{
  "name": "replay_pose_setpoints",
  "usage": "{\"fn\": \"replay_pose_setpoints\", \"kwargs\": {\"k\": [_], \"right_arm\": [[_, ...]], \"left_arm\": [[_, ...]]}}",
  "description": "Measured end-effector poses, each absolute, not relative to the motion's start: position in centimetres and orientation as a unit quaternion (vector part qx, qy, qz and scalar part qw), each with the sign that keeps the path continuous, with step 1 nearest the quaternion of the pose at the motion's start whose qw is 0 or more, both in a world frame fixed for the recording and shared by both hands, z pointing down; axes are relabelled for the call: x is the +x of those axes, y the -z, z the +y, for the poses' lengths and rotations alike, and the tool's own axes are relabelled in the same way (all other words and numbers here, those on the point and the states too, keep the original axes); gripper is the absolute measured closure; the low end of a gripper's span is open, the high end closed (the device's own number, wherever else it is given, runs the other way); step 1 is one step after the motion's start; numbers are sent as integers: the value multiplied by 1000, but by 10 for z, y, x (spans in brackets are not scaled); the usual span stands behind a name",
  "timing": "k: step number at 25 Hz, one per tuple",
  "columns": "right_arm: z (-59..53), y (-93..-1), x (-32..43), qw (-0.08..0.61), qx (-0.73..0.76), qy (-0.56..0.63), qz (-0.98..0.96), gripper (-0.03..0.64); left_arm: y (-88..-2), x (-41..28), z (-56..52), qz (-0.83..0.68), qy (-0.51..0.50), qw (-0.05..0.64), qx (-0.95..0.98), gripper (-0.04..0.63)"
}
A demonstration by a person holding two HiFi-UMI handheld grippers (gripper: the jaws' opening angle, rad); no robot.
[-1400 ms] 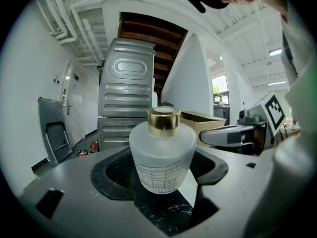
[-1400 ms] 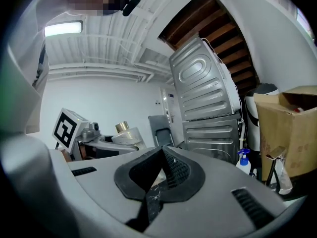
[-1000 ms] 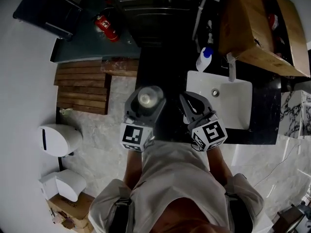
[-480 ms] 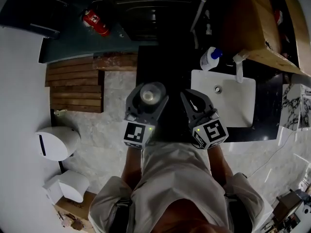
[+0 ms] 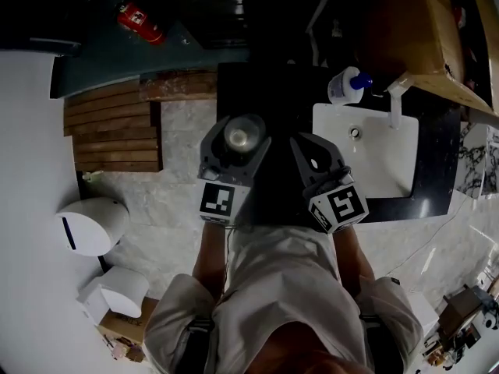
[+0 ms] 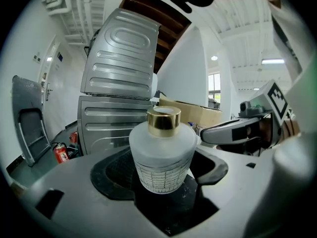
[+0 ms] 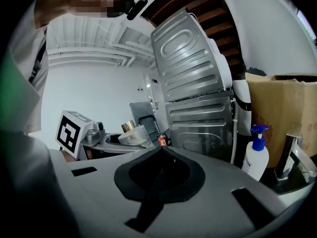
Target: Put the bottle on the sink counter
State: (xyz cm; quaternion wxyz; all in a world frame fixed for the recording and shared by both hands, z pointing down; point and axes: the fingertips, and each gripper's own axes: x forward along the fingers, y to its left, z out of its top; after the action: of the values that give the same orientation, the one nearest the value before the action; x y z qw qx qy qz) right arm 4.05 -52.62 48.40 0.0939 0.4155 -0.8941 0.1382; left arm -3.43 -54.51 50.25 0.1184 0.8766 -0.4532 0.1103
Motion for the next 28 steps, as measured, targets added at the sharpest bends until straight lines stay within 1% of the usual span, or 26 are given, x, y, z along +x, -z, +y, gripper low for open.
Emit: {"fn": "replay_pose_setpoints", "kwargs": {"k": [5, 28], "right_arm": [[-538, -504, 38, 100, 422, -148, -889, 620], [-582, -563, 34, 113, 437, -182, -873, 620]], "left_arm": [[-521, -31, -565, -442, -122, 102, 883, 268], [-591, -29, -622, -439, -164, 91, 879, 268]]}}
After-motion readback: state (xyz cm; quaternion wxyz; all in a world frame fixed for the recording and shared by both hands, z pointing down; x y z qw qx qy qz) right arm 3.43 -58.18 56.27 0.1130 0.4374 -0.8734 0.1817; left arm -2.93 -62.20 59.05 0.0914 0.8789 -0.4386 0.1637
